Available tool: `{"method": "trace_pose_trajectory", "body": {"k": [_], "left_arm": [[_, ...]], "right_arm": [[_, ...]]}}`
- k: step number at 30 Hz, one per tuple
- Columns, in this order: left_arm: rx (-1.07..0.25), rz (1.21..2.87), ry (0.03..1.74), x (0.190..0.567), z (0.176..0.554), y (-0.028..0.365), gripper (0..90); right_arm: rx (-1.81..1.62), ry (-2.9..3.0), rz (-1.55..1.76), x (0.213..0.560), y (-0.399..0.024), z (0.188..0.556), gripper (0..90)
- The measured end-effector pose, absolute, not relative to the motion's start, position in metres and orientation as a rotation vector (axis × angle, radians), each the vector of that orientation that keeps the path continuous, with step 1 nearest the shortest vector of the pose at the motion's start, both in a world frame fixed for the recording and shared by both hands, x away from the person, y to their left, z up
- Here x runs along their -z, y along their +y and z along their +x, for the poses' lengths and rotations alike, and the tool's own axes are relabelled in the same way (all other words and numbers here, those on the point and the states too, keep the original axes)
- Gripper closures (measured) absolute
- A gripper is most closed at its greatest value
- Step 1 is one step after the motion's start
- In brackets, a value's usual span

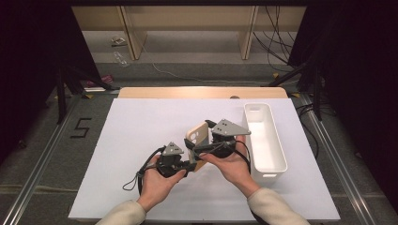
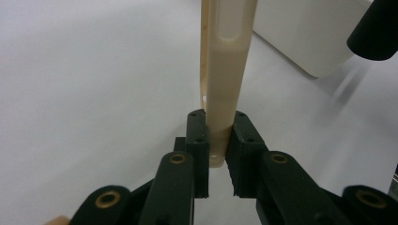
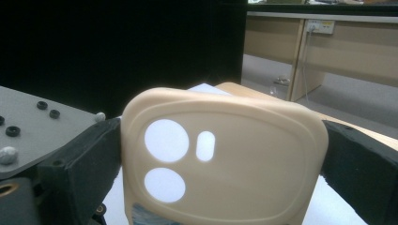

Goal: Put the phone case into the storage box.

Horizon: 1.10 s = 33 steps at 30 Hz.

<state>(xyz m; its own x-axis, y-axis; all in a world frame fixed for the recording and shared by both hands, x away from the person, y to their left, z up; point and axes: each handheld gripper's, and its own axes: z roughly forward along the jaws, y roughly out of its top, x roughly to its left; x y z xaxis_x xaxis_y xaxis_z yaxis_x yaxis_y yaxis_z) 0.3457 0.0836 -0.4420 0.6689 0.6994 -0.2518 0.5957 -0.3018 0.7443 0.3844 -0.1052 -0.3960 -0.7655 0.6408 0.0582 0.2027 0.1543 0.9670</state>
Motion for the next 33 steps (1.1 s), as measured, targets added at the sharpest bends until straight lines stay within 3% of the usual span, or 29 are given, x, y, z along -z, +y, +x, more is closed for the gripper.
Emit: {"method": "trace_pose_trajectory", "body": {"k": [8, 33], "left_arm": [[-0.143, 2.006, 1.002, 0.4422, 0.3458, 0.0835, 79.8], [-0.152, 1.991, 0.987, 0.4428, 0.3465, 0.0845, 79.4]], "right_arm": [[-1.634, 2.063, 0.798, 0.3962, -0.1051, 0.3836, 8.8], [-1.640, 2.041, 0.780, 0.3958, -0.1039, 0.3824, 10.9]]}}
